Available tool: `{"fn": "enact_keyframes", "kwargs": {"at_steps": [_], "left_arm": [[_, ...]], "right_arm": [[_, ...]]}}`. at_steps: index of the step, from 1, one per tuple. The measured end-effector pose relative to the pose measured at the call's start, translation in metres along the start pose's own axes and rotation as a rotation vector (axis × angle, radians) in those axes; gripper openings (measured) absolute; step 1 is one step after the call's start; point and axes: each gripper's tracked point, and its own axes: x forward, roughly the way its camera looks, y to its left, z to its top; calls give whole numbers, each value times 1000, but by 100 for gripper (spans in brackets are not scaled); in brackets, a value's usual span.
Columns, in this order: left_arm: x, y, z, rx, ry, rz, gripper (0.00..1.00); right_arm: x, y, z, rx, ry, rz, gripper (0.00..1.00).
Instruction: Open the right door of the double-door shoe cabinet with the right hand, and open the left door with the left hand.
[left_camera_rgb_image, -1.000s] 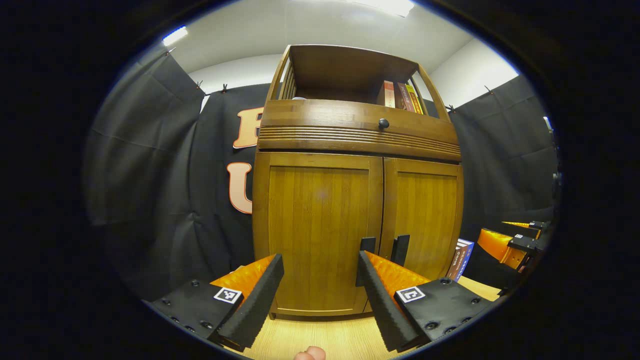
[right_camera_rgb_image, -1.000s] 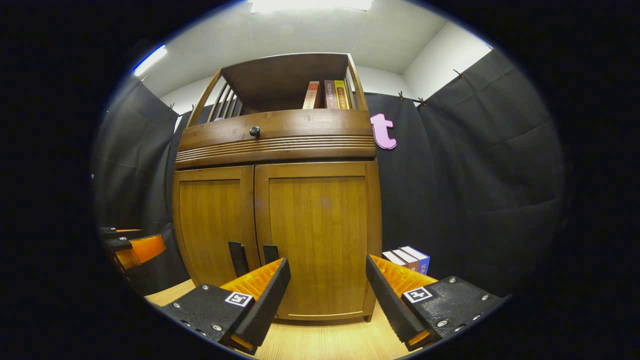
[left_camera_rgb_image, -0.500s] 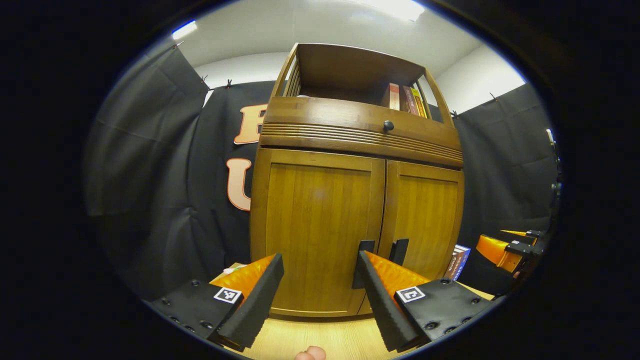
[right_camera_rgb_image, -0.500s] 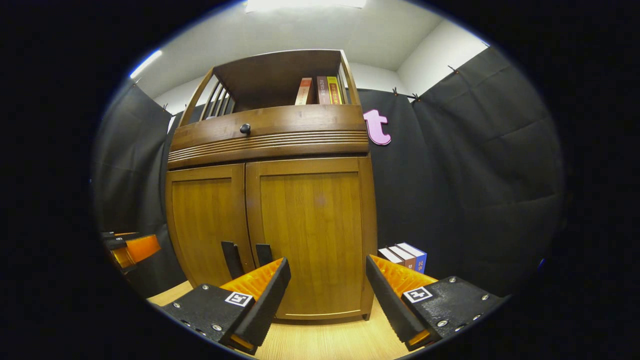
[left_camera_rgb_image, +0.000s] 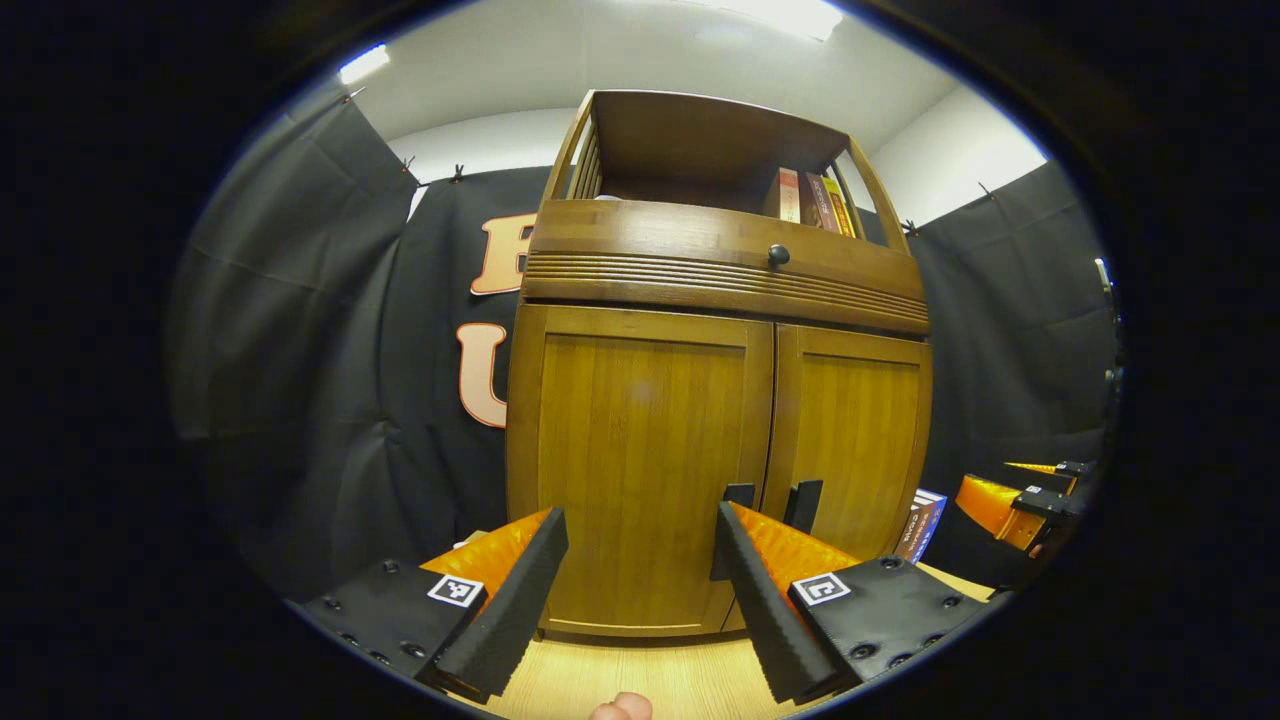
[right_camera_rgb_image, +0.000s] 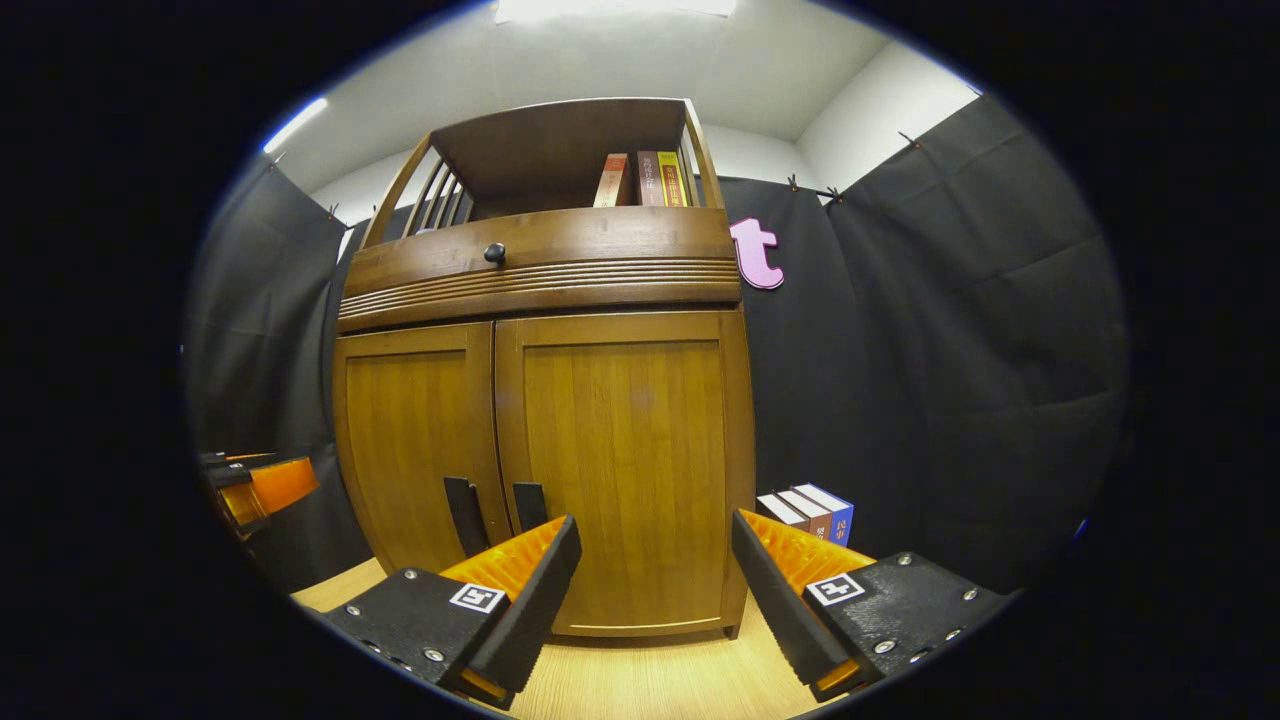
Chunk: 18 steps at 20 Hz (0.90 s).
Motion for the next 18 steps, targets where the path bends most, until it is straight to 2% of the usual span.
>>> {"fn": "enact_keyframes", "kwargs": {"at_steps": [8,9,18], "left_arm": [[-6,3,-1,-9,4,7,99],[-7,3,-1,-7,4,7,96],[-20,14,4,0,-6,35,99]], "right_arm": [[15,12,-4,-32,-7,50,94],[20,17,-5,-32,-7,63,94],[84,83,-20,-32,16,211,94]]}}
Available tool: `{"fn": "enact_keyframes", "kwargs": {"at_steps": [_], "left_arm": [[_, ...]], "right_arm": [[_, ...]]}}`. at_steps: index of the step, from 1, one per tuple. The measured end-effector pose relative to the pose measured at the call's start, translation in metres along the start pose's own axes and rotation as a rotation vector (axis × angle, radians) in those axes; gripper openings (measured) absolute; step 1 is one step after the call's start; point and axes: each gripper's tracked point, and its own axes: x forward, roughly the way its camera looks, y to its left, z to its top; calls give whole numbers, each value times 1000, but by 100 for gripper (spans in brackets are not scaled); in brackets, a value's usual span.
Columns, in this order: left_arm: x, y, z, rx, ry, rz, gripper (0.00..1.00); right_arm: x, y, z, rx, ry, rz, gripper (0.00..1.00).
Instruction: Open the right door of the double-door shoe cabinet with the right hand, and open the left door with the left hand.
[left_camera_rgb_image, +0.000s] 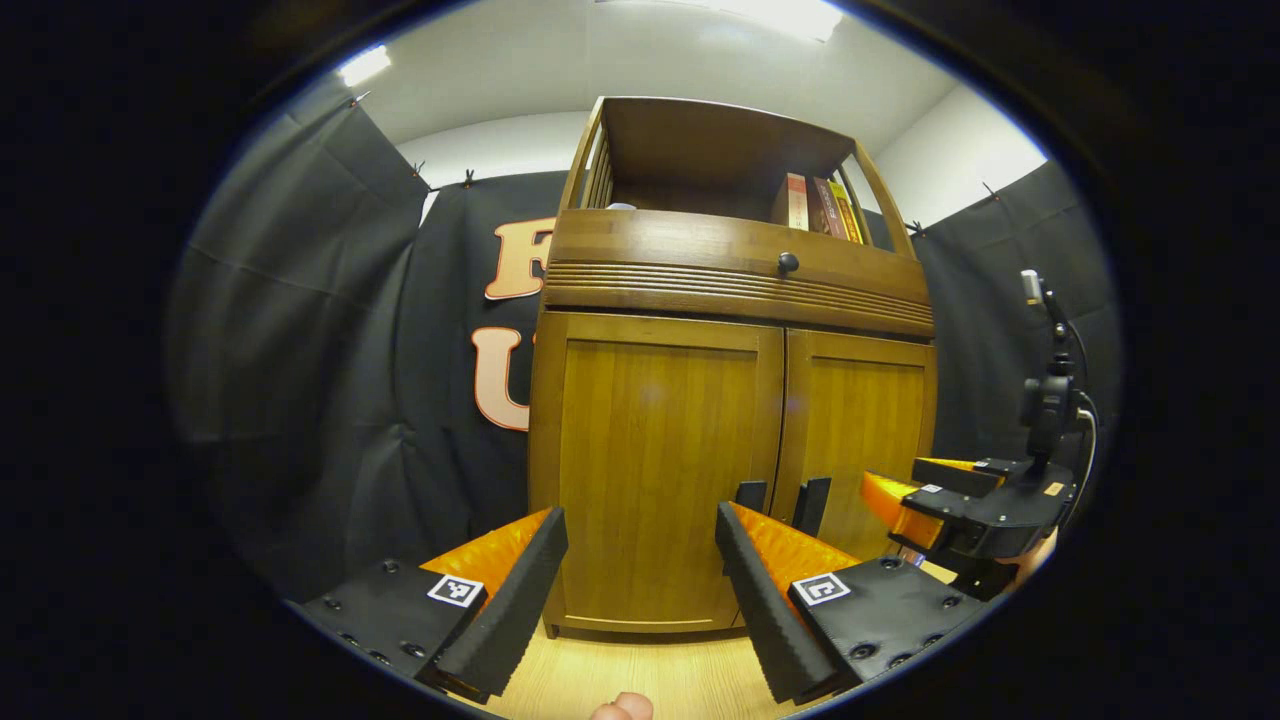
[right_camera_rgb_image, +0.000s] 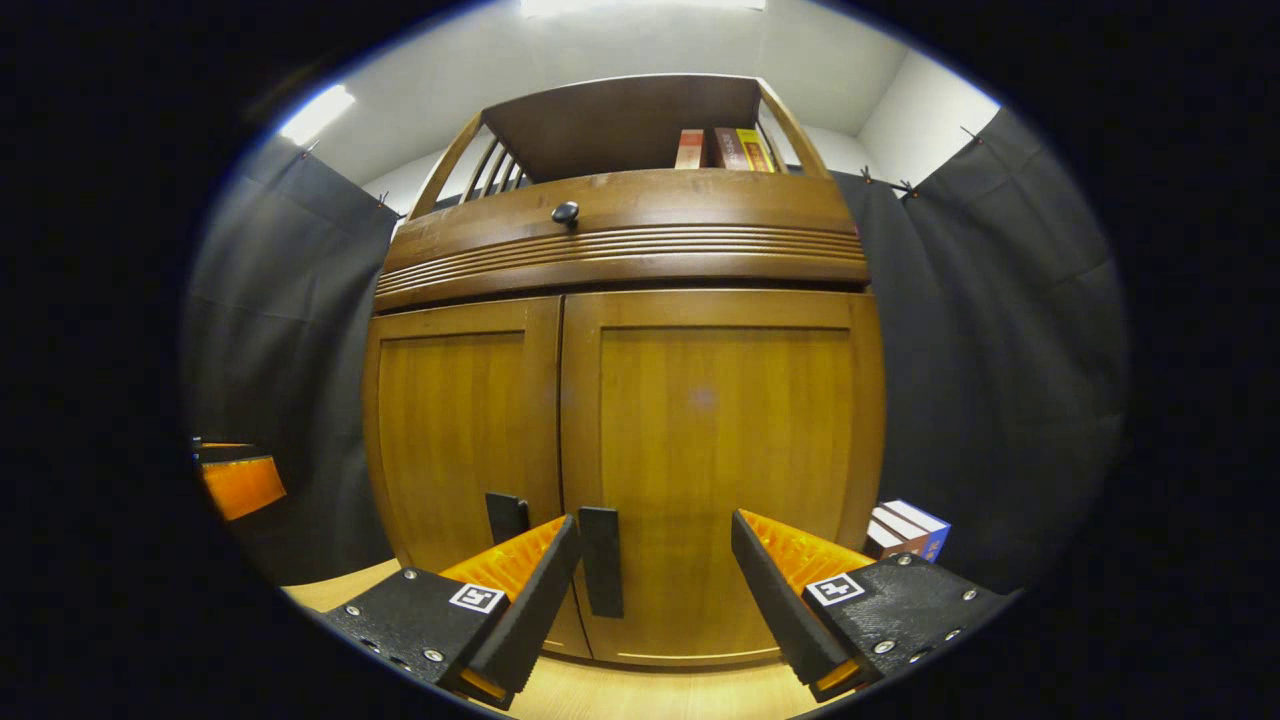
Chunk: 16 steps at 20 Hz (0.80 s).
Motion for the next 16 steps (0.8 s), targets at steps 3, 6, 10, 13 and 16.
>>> {"fn": "enact_keyframes", "kwargs": {"at_steps": [3,6,10,13,16], "left_arm": [[-4,5,2,-1,-3,11,97],[-9,12,5,4,-8,28,99],[-13,16,5,5,-5,36,96],[-17,22,4,10,0,48,97],[-18,24,4,6,0,58,95]], "right_arm": [[26,13,-11,5,17,15,89],[43,16,-24,45,53,17,83],[64,15,-39,60,86,5,94],[77,14,-47,62,99,-9,94],[85,10,-56,68,113,-24,94]]}}
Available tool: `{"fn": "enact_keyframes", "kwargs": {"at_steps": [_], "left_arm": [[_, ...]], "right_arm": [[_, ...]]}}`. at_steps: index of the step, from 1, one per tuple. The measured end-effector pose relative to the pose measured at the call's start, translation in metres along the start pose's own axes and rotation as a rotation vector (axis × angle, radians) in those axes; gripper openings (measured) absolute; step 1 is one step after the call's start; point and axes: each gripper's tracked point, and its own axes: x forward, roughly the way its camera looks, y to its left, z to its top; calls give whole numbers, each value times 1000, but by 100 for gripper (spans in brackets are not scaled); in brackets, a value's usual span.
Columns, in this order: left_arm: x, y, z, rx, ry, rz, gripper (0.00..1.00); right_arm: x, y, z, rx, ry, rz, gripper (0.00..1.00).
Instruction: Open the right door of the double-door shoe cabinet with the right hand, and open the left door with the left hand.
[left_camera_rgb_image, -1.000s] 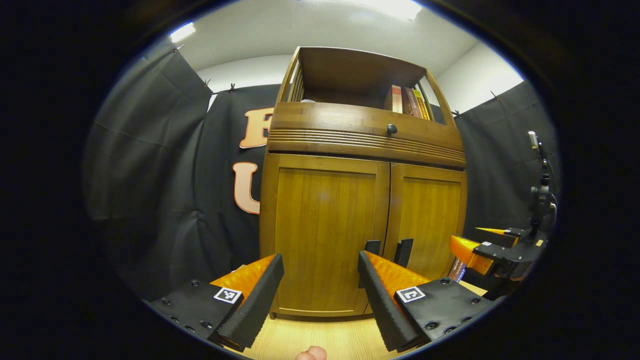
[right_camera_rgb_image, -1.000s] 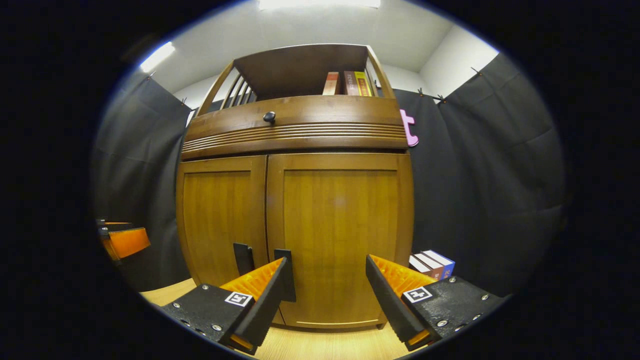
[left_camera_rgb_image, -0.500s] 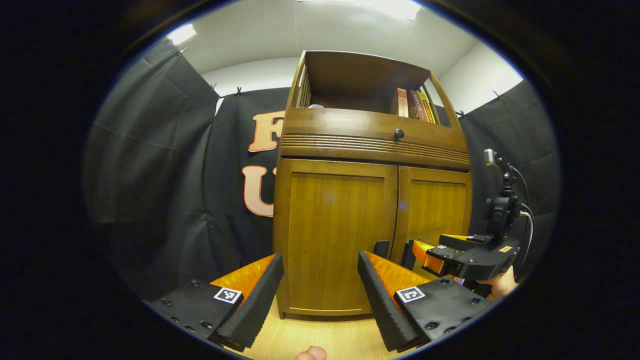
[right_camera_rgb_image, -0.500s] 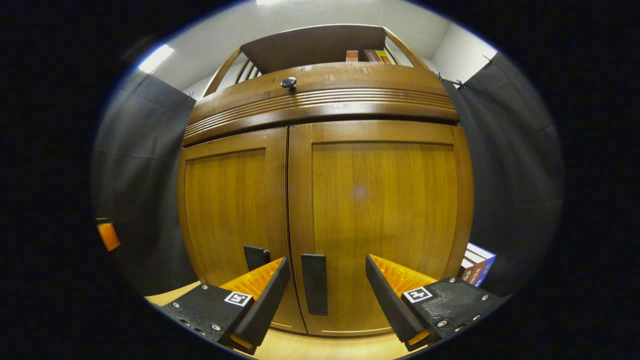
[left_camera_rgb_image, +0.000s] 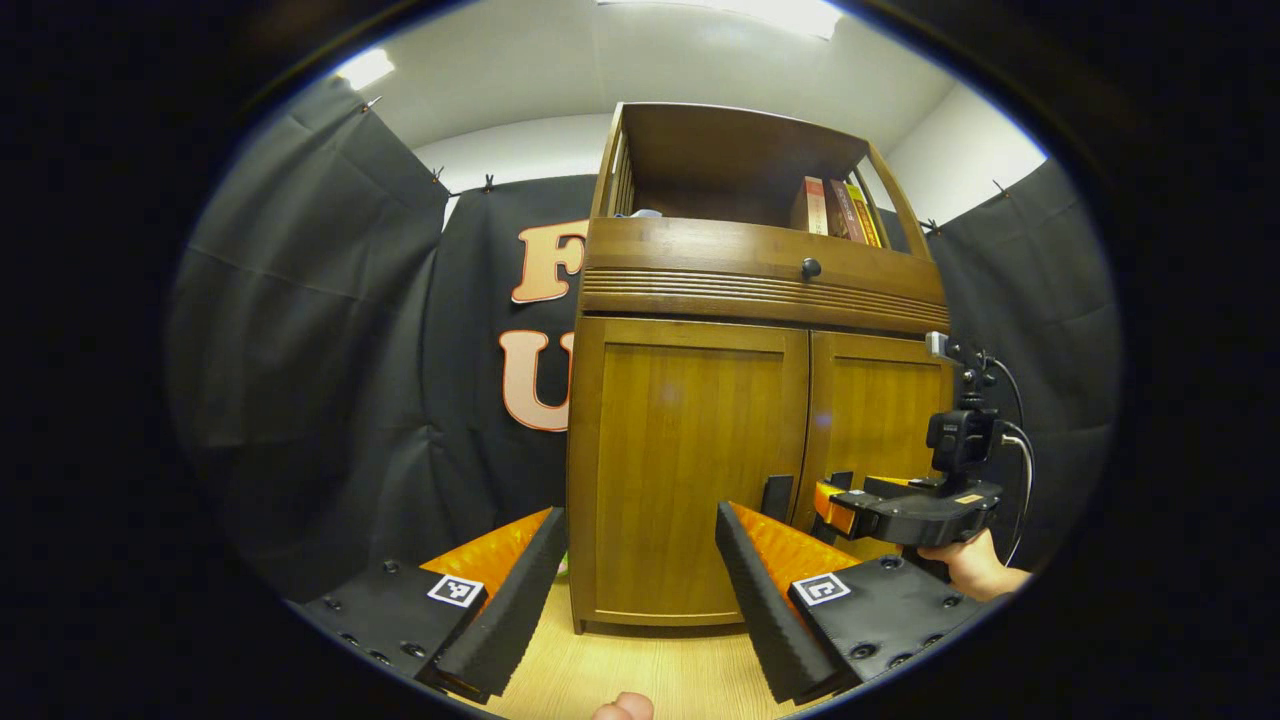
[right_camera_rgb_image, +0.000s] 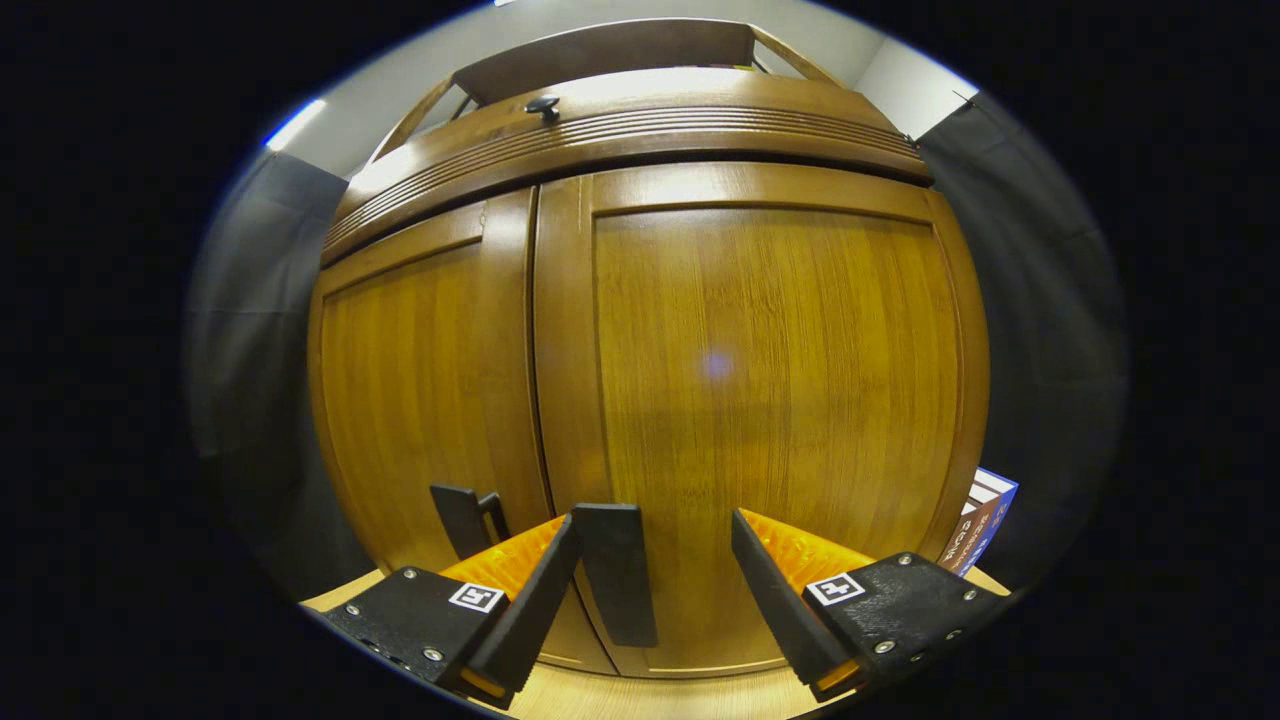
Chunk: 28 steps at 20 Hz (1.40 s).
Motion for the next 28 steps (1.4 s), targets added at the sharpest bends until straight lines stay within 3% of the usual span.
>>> {"fn": "enact_keyframes", "kwargs": {"at_steps": [1,2,3,7,8,9,10,11,15,17,18,19,20,21,22,23,24,26,28], "left_arm": [[0,1,0,0,-1,2,95],[-1,2,0,0,-2,5,97],[-1,4,0,0,-3,8,97],[-1,9,-1,-1,2,15,97],[-2,10,-1,-2,2,16,97],[-1,11,-1,-1,2,18,97],[-1,11,-1,-1,3,18,97],[1,12,-1,1,2,16,97],[0,12,-2,2,1,15,97],[-1,13,-3,2,2,15,97],[0,14,-4,1,5,15,95],[0,14,-4,0,7,16,97],[0,14,-5,-3,9,15,97],[0,13,-5,-5,11,15,97],[0,13,-6,-7,12,15,99],[0,13,-6,-8,13,14,99],[-2,12,-6,-9,12,13,99],[-4,12,-4,-5,7,16,94],[-8,12,-3,0,1,25,96]], "right_arm": [[2,0,-2,3,4,2,100],[4,0,-3,2,8,3,82],[5,1,-5,-3,8,1,93],[9,0,-6,-54,-5,-25,90],[9,1,-5,-62,-13,-25,98],[9,3,-5,-68,-18,-22,85],[8,5,-6,-69,-22,-17,82],[8,8,-7,-65,-22,-11,68],[10,20,-9,-36,-16,9,39],[8,19,-10,-46,-21,2,36],[9,20,-9,-49,-24,10,24],[9,20,-10,-38,-19,16,34],[9,20,-11,-34,-13,14,32],[9,21,-10,-42,-17,11,41],[8,20,-11,-50,-19,10,21],[9,20,-11,-52,-19,9,21],[8,20,-11,-48,-17,9,30],[7,20,-11,-49,-16,10,30],[2,20,-12,-57,-16,19,28]]}}
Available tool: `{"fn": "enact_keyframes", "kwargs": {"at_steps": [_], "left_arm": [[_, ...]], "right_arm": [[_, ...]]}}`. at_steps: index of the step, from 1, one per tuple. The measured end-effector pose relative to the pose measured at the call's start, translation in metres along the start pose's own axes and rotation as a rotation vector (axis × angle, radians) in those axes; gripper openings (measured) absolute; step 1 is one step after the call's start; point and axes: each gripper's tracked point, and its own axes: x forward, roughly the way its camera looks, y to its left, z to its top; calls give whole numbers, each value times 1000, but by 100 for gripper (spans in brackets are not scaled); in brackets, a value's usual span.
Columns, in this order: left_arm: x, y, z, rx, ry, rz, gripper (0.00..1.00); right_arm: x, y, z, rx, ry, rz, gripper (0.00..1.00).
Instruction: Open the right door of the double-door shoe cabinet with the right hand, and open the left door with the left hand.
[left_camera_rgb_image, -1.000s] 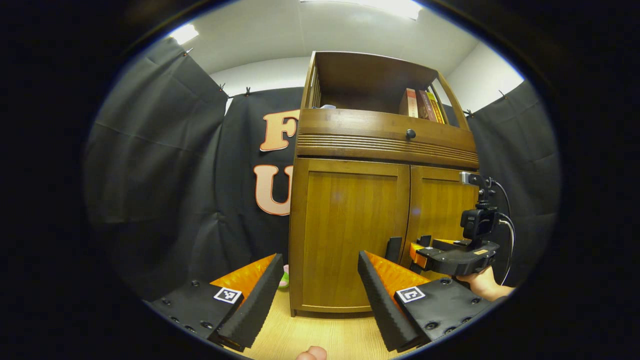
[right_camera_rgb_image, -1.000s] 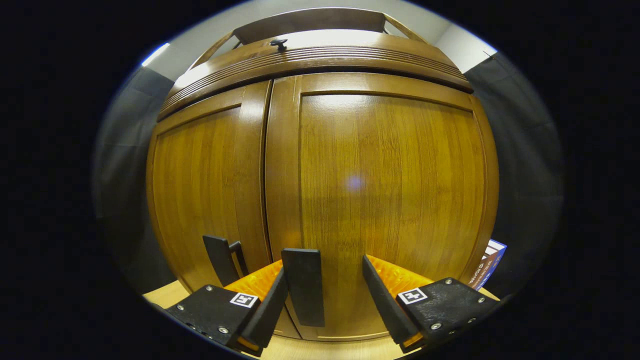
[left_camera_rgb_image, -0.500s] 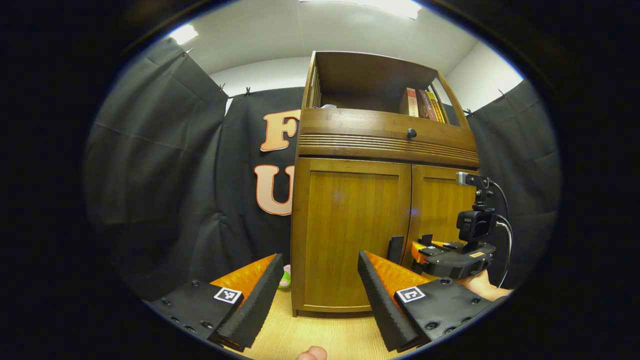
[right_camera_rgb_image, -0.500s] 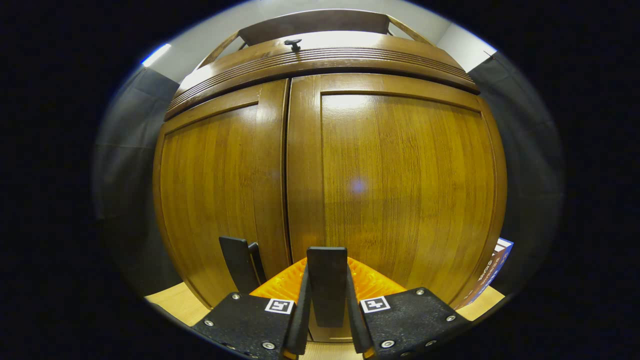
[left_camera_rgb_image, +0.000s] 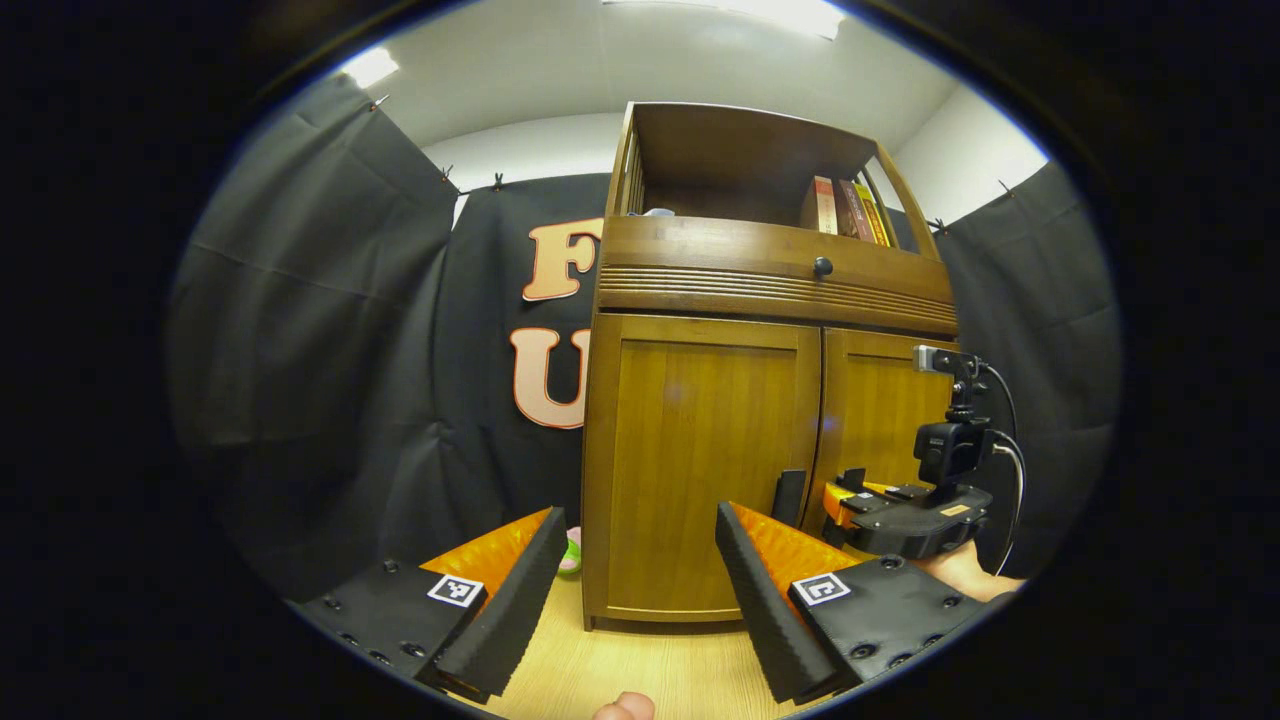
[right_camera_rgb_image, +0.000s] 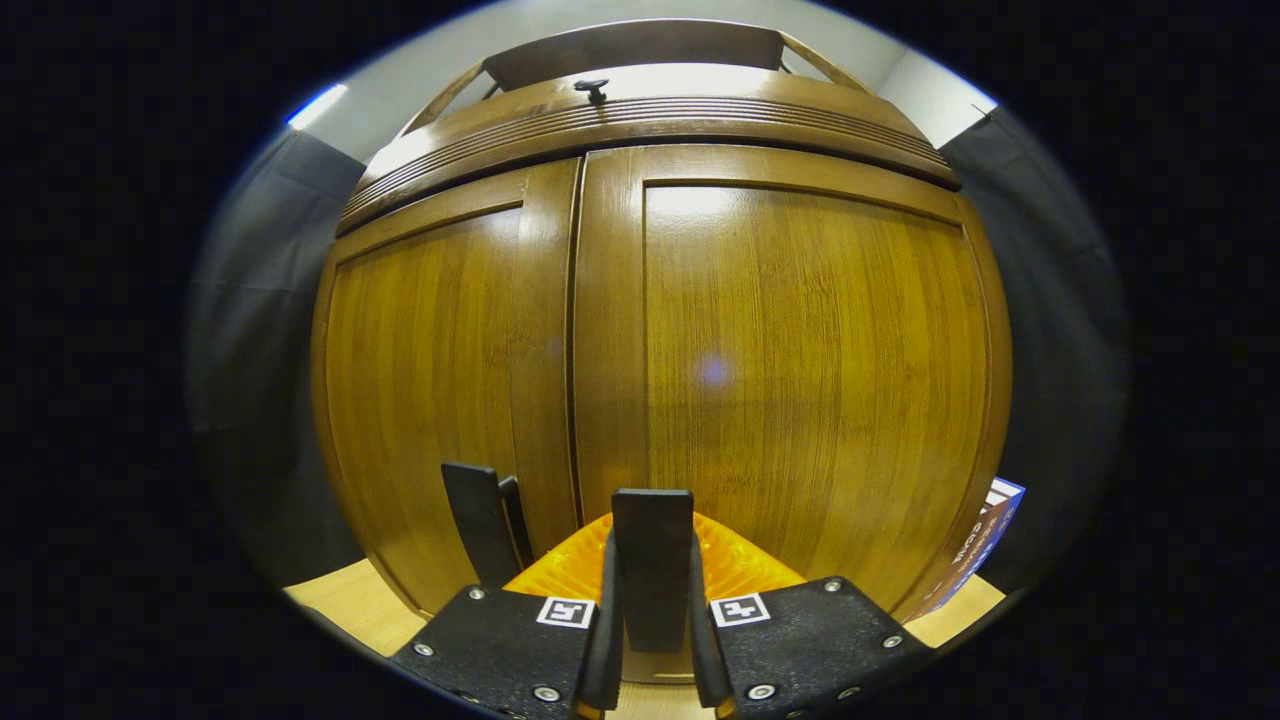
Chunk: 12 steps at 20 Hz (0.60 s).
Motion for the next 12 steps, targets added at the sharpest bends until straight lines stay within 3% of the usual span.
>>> {"fn": "enact_keyframes", "kwargs": {"at_steps": [12], "left_arm": [[-17,-10,-2,6,9,-16,97]], "right_arm": [[-38,-3,6,19,-15,25,28]]}}
